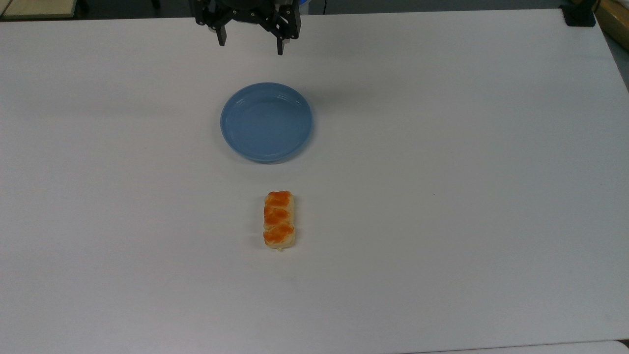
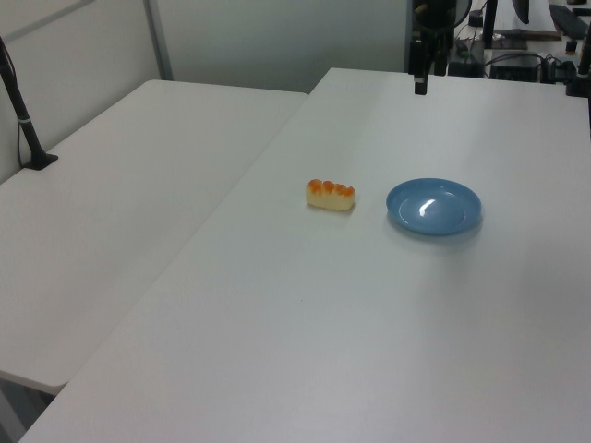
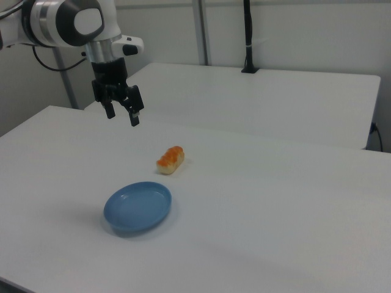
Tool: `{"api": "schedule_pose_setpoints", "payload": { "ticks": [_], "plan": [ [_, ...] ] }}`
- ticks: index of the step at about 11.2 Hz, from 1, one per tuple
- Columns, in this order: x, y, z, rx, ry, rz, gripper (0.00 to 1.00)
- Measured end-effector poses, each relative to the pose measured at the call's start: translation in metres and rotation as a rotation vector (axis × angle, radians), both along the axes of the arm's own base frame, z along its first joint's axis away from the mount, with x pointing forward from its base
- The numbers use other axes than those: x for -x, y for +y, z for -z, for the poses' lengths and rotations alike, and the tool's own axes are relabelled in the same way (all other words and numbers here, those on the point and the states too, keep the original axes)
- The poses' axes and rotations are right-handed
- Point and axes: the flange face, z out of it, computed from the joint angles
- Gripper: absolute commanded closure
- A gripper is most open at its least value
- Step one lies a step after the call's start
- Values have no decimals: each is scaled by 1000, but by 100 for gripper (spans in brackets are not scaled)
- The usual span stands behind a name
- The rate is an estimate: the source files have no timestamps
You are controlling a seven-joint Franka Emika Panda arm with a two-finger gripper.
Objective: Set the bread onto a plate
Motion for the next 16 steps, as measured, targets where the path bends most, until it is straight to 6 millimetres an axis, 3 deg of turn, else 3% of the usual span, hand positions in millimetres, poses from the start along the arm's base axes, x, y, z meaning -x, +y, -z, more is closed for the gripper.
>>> {"api": "schedule_pose_setpoints", "payload": {
  "ticks": [13, 16],
  "plan": [
    [-1, 2, 3, 0, 6, -8, 0],
    [-13, 5, 13, 0, -28, -13, 0]
  ]
}}
